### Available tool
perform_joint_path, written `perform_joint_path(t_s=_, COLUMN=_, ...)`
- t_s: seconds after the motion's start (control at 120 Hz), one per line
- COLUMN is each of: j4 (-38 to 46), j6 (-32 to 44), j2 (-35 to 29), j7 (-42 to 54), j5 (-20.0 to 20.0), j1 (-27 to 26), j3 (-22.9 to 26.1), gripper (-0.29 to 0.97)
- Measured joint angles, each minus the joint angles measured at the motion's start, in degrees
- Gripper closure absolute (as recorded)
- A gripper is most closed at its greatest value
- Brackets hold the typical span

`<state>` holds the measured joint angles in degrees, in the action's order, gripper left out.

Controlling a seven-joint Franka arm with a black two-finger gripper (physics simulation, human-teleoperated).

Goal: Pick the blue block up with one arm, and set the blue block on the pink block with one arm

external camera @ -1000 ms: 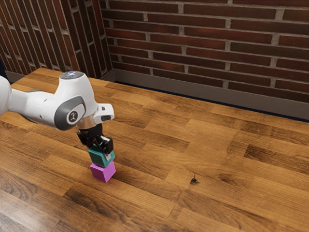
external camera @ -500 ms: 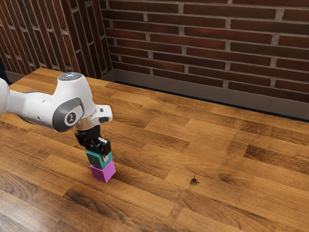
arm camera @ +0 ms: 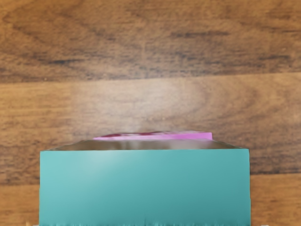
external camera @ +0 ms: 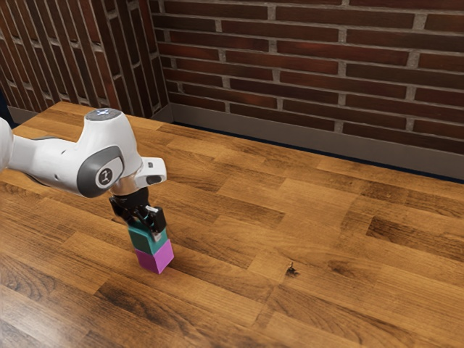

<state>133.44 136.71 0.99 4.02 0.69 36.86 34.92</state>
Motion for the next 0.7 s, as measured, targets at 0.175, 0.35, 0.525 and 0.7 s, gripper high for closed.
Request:
perform_joint_path(t_s=0.175, j4=-0.1, j6=0.0, j2=-0.9, j7=0.5, j5=-0.1, j1=0.1, j3=0.0, gripper=0.05)
perform_joint_path(t_s=0.35, j4=-0.5, j6=-0.4, j2=-4.3, j7=1.2, j5=-2.5, j1=0.5, j3=0.2, gripper=0.02)
perform_joint_path(t_s=0.525, j4=-17.6, j6=-16.7, j2=-14.6, j7=4.4, j5=-7.7, j1=-1.0, j3=-6.7, gripper=0.01)
perform_joint_path(t_s=0.7, j4=-36.6, j6=-40.1, j2=-14.8, j7=9.6, j5=-7.0, j1=-0.4, j3=-18.0, gripper=0.0)
